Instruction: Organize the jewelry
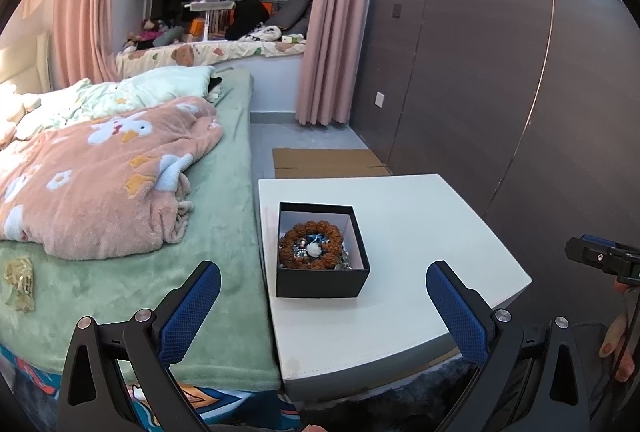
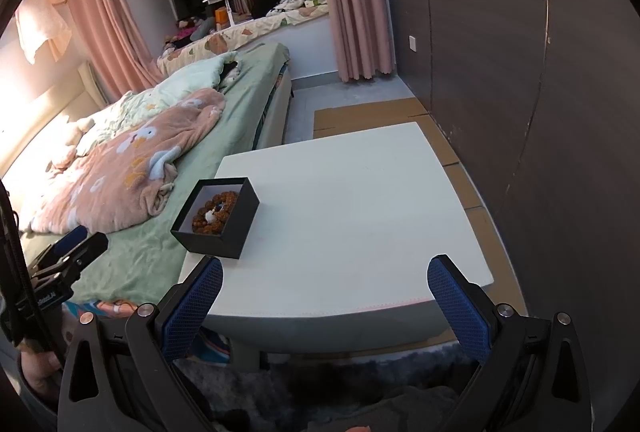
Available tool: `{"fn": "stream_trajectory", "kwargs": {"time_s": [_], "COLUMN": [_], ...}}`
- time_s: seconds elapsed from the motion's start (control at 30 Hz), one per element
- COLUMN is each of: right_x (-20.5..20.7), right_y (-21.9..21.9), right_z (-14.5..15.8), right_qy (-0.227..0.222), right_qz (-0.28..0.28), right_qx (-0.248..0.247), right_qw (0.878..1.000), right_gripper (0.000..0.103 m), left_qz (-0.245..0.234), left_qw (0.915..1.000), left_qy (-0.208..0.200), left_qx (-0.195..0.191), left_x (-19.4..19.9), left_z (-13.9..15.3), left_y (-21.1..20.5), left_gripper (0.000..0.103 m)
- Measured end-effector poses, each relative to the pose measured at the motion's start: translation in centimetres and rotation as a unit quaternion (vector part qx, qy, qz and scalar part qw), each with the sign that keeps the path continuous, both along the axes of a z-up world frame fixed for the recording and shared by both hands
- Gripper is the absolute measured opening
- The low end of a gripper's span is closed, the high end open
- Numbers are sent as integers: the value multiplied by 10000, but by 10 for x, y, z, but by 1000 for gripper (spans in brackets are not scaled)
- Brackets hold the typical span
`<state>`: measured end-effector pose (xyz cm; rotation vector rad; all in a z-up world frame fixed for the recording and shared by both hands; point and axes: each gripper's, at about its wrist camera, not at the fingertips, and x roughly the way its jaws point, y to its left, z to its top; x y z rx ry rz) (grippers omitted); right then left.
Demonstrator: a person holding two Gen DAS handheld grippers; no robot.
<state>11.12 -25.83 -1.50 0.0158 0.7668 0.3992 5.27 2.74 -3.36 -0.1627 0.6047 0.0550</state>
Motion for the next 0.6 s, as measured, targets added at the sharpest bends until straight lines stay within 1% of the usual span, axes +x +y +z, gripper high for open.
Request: {"fn": "stream_trajectory", "kwargs": {"time_s": [0.6], "right_x": [1], "right_y": [0], "right_z": [-5], "right_qy": [53], "right_qz": [-62], "right_qx": [16], "right_qw": [10000], "right_gripper": [103], "left_qz": [-50], "left_qw": [9999], "left_qy": [-16], "left_qx": [159], "left_x": [2], "left_z": [-5], "left_y": [-3], "left_gripper": [102]}}
